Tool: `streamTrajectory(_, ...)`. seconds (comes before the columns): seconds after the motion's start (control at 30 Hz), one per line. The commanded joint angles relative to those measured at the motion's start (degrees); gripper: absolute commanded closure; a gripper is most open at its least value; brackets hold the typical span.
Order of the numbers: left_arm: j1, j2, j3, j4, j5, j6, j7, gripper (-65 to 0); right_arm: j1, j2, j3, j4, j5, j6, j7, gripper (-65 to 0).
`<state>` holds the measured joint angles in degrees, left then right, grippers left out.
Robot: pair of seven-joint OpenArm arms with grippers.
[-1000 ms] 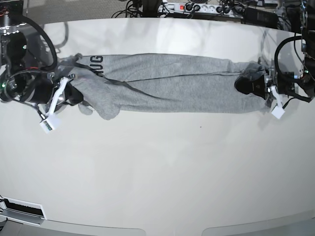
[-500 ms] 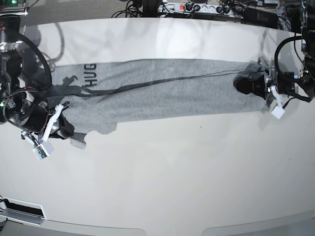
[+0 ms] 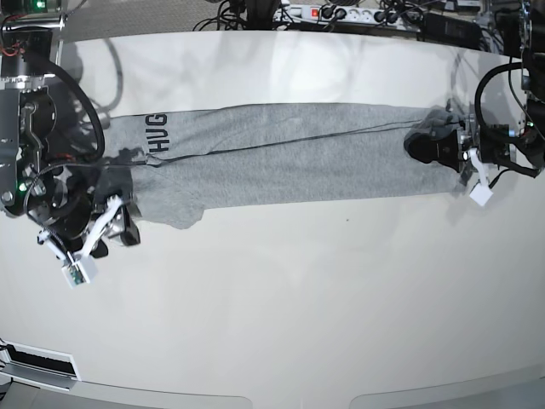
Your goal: Layout the t-shirt on the table in an organized manner, then fold the t-shirt properly
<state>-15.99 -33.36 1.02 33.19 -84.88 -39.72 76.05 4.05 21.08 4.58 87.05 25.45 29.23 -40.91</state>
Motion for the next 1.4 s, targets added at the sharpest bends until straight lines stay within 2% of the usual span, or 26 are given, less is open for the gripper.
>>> streamTrajectory(0.0,-0.63,-1.25,-0.28,0.46,-0.12,-0.28,0.28,-35.2,1.4,0.81,0.33,0.98,-0.37,-1.36,1.49,-39.1)
streamTrajectory(0.1,-0.52,-1.25,-0.28,0.46,-0.12,-0.28,0.26,-35.1,1.66,0.81,0.33,0.85,-3.34,-7.61,1.51,-39.2)
streamTrajectory(0.17,-0.55,-1.25,-0.28,0.46,-0.12,-0.28,0.24,-35.1,1.66,0.81,0.33,0.17,-3.19,-8.96,1.55,-39.2)
streamTrajectory(0.33,-0.15,-1.25,-0.28,0.46,-0.12,-0.28,0.22,-35.1,3.37,0.24,0.33,-10.16,-2.67,-8.39,4.33,-39.1)
streamTrajectory(0.5,-0.02,-1.22,-0.28,0.46,-0.12,-0.28,0.22,-35.1,8.13,-0.46,0.33,-21.84,2.36,-1.9,4.79,-39.0)
streamTrajectory(0.63,0.13,-1.22,-0.28,0.46,-0.12,-0.28,0.22,-35.2,9.9,-0.44,0.35,-22.08,3.08,1.77,4.72,-39.0)
streamTrajectory(0.77,0.11,-1.25,-0.28,0.46,-0.12,-0.28,0.2,-35.1,11.74,-0.46,0.33,-22.08,3.23,3.72,4.7,-39.0)
streamTrajectory(0.83,0.13,-1.22,-0.28,0.46,-0.12,-0.28,0.2,-35.2,11.82,-0.46,0.33,-22.08,2.54,3.26,4.72,-39.0)
streamTrajectory(0.93,0.11,-1.22,-0.28,0.46,-0.12,-0.28,-0.02,-35.2,11.78,-0.46,0.33,-22.08,-2.08,-1.68,3.87,-39.0)
streamTrajectory(1.0,0.11,-1.2,-0.28,0.46,-0.12,-0.28,-1.09,-35.2,11.8,-0.46,0.33,-22.08,-3.23,-2.99,2.21,-39.0)
streamTrajectory(1.2,0.11,-1.2,-0.28,0.46,-0.12,-0.28,-1.49,-35.2,11.17,-0.76,0.33,-22.51,-3.02,-3.3,1.38,-39.0)
streamTrajectory(1.37,0.11,-0.98,-0.28,0.46,-0.12,-0.28,-1.49,-35.1,10.82,-2.36,0.33,-23.47,-2.99,0.31,1.18,-39.0)
